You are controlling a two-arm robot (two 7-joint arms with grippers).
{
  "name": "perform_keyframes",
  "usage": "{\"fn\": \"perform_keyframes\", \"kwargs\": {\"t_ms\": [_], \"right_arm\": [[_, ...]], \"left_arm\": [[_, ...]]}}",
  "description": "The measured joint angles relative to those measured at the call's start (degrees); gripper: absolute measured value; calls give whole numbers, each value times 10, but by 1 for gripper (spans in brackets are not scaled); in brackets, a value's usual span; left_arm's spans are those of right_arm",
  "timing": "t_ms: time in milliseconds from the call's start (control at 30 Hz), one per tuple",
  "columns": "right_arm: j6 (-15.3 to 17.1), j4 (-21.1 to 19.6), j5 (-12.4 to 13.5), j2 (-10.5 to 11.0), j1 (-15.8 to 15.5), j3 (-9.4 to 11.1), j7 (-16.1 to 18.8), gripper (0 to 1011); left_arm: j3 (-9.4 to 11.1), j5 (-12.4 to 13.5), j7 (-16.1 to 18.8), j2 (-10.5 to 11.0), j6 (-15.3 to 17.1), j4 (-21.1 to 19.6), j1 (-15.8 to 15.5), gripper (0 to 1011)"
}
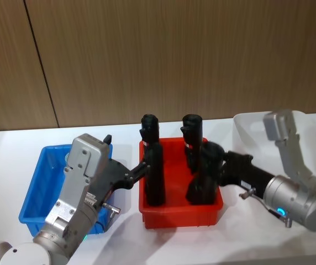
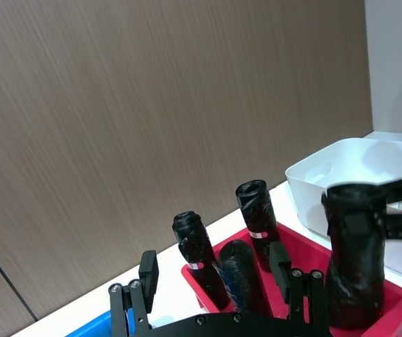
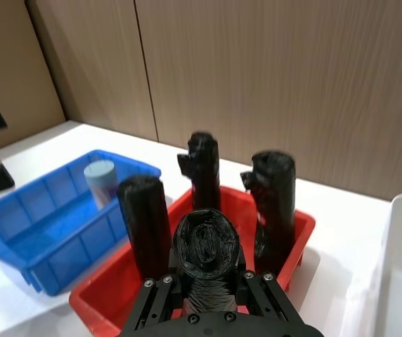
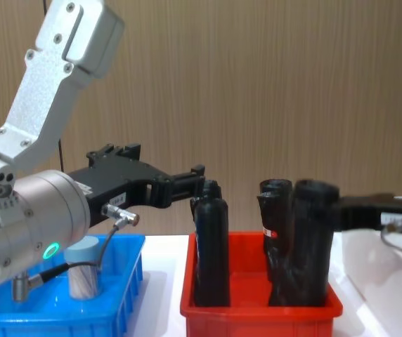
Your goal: Pick the cotton swabs from the blue box and place them into the white box.
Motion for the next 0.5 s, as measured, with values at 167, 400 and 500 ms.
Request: {"fn": "perform_keyframes", "kwargs": {"t_ms": [167,400,500], "right_arm": [[2,-28,8,6,-1,7,-9,357],[5,-69,19,18,-1,21,-33,341],[5,-84,22,22,-1,27,-45,341]], "left_arm": [[0,0,0,0,0,0,0,1004],[0,0,0,0,0,0,0,1004],[0,0,0,0,0,0,0,1004]]}}
